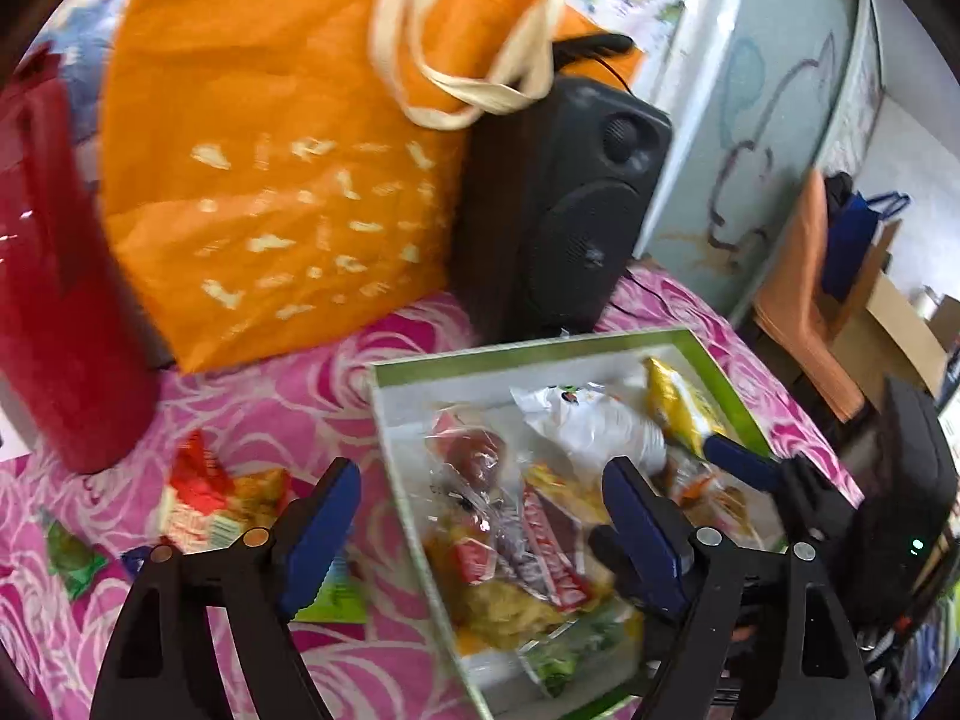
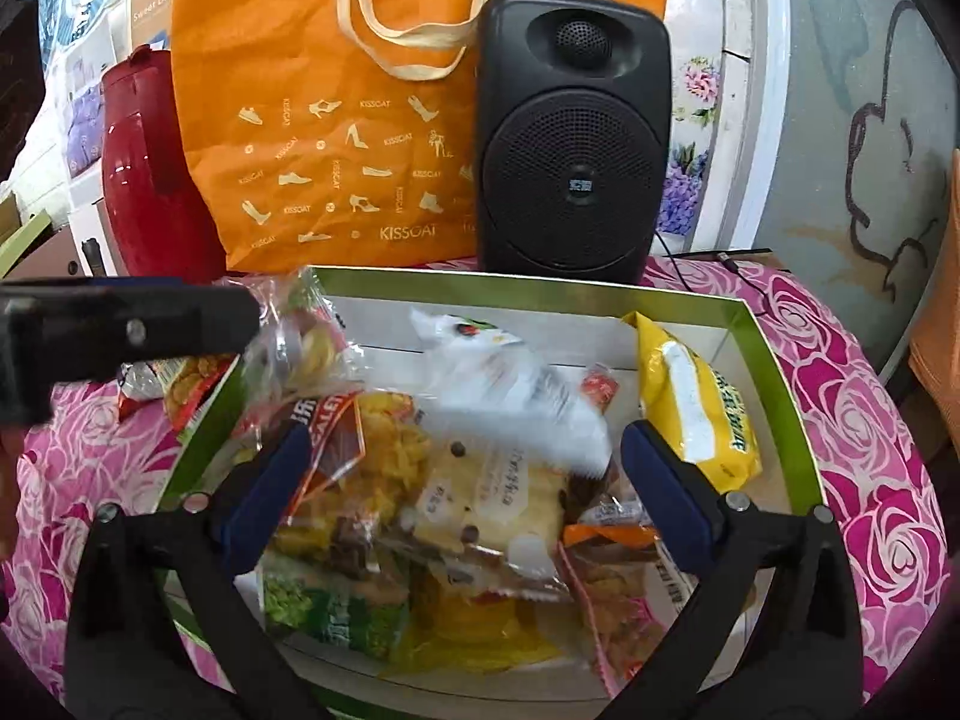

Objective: Organize snacks
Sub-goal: 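Open both tools to release the bags into the green box, then move the left tool to the green pack while the right approaches the white-blue pack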

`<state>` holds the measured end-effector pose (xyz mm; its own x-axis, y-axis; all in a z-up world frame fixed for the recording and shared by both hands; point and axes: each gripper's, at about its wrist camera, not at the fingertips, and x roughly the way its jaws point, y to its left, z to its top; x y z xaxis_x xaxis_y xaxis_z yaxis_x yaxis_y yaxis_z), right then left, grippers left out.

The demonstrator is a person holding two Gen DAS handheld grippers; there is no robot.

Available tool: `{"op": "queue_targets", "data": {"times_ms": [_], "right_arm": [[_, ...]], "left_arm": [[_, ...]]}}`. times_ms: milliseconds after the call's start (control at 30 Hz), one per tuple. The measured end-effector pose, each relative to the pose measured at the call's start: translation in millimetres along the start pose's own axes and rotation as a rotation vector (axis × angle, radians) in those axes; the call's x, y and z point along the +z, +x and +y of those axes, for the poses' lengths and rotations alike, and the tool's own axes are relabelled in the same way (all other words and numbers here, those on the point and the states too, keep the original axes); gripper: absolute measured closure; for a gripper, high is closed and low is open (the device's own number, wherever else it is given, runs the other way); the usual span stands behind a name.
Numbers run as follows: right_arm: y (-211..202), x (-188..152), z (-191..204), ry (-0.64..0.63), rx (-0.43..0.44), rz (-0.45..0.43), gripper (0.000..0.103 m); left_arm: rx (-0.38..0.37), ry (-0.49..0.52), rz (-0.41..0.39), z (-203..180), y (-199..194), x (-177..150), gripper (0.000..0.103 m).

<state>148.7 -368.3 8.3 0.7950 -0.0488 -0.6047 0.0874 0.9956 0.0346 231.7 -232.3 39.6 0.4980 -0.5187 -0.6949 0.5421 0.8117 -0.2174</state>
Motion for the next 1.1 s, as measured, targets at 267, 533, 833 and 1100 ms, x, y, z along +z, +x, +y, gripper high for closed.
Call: {"op": "queue_targets", "data": {"times_ms": [267, 533, 833, 1100], "right_arm": [[-12.3, -9.8, -12.8, 0.089, 0.005, 0.024, 0.0], [-47.3, -1.1, 5.0, 0.067, 0.054, -0.012, 0.0], [-78.5, -2.9, 48.7, 0.009, 0.167, -0.034, 0.0], [-63.0, -10.4, 123.4, -0.126, 0.311, 0.045, 0.0]], "left_arm": [[0.02, -0.052, 0.04, 14.1, -5.8, -9.0, 0.018], [0.023, -0.04, 0.004, 12.9, -47.3, -16.8, 0.018], [0.141, -0.154, -0.031, 61.7, -109.1, -64.1, 0.018], [0.227, -0.268, 0.015, 119.9, -124.7, -113.4, 0.018]]}}
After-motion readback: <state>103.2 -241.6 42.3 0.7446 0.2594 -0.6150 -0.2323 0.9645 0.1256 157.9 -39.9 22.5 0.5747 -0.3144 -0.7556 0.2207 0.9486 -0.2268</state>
